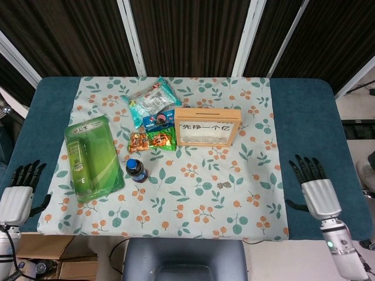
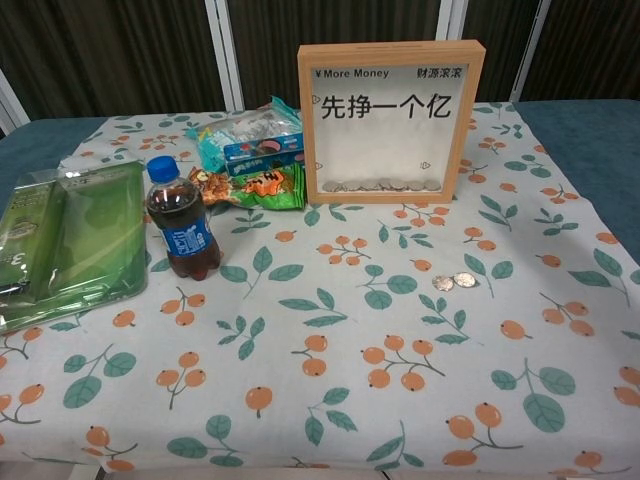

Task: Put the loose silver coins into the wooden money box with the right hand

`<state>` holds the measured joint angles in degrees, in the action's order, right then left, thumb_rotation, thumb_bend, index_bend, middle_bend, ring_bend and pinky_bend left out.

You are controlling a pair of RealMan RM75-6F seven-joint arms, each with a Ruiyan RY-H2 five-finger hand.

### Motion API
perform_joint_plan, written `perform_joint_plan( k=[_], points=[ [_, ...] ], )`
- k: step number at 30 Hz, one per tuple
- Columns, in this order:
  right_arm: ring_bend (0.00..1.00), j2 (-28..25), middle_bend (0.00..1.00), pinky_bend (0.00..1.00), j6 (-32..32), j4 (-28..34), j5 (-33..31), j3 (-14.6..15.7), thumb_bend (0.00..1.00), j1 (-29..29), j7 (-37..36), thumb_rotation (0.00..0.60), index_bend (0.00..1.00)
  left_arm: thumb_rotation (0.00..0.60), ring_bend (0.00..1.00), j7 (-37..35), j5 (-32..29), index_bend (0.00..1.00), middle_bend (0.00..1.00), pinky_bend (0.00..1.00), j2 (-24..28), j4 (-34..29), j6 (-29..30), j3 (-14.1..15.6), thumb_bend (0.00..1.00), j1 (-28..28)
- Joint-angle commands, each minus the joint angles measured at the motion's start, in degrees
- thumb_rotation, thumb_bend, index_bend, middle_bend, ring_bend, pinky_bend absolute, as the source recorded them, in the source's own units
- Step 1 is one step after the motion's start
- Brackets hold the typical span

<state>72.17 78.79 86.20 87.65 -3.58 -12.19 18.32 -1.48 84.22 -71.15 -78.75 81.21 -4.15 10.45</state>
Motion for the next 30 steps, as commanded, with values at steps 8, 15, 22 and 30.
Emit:
perform_joint_plan(
  k=[8, 15, 22, 30],
  points=[
    [0.0, 9.24, 0.0, 0.0, -11.84, 2.99, -7.17, -3.77, 0.28, -8.71, 12.0, 0.509, 0.0, 0.6, 0.0, -0.64, -0.54, 0.0, 0.0, 0.0, -0.11, 0.7, -0.38, 0.03, 0.35, -0.04],
    [0.0, 15.82, 0.0, 0.0, -12.98, -2.71, -9.0, -4.49, 0.28, -11.77, 15.76, 0.507, 0.0, 0.6, 0.0, -0.85, -0.51, 0.0, 0.0, 0.0, -0.21, 0.96, -0.91, -0.04, 0.35, 0.4],
    [0.0, 21.31, 0.0, 0.0, -11.68, -10.49, -7.42, -3.49, 0.28, -12.79, 14.31, 0.508, 0.0, 0.6, 0.0, -1.25, -0.86, 0.0, 0.0, 0.0, -0.5, 1.86, -1.64, 0.04, 0.35, 0.61],
    [0.0, 24.5, 0.0, 0.0, -12.89, -15.6, -6.33, -2.07, 0.39, -13.93, 10.66, 0.516, 0.11, 0.6, 0.0, -2.15, -0.84, 0.0, 0.0, 0.0, -0.64, 2.71, -2.09, 0.35, 0.37, 0.64]
  ],
)
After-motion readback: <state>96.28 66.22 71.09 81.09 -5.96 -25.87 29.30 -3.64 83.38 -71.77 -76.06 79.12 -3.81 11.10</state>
